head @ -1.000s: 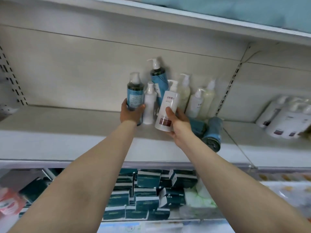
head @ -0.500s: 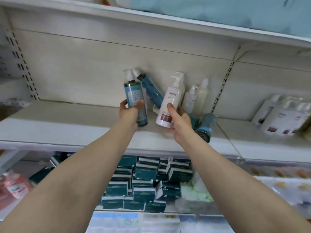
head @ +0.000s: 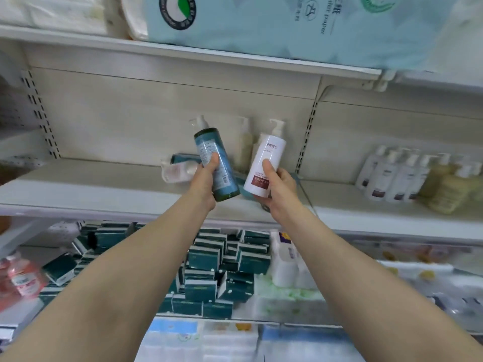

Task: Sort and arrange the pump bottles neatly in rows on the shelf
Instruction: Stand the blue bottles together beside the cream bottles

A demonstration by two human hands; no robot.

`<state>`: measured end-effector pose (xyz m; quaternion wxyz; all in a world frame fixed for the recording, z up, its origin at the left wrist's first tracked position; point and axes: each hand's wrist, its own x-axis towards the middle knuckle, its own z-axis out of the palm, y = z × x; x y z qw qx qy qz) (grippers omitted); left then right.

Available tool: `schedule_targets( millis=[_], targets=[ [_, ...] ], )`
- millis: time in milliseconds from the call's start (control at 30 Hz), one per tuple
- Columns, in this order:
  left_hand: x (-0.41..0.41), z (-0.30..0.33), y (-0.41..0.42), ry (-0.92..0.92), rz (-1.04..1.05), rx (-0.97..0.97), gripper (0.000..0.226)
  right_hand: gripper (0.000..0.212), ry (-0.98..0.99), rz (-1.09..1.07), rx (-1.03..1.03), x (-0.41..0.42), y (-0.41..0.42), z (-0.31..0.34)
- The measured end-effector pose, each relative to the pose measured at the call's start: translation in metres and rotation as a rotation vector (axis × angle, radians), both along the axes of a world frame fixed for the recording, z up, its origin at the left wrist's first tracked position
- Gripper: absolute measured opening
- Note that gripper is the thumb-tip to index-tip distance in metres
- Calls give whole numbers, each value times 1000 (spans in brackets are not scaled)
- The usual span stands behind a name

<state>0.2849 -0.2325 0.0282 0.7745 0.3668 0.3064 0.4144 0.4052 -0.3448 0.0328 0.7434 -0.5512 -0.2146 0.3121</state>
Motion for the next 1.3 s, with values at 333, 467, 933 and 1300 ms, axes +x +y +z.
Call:
schedule_targets(
  millis=[333, 467, 933, 1300],
  targets=[
    [15, -11, -63, -37, -49, 6, 51, 34, -14, 8, -16, 16, -69, 3],
    [19, -12, -87, -43, -72, 23, 52, 35, 8, 3, -1, 18, -92, -1],
    [57, 6, -142, -79, -203, -51, 65, 27, -65, -33, 22, 49, -147, 9],
    [108, 8, -214, -90, -293, 32, 79, 36, -67, -100, 46, 90, -217, 7]
  ],
)
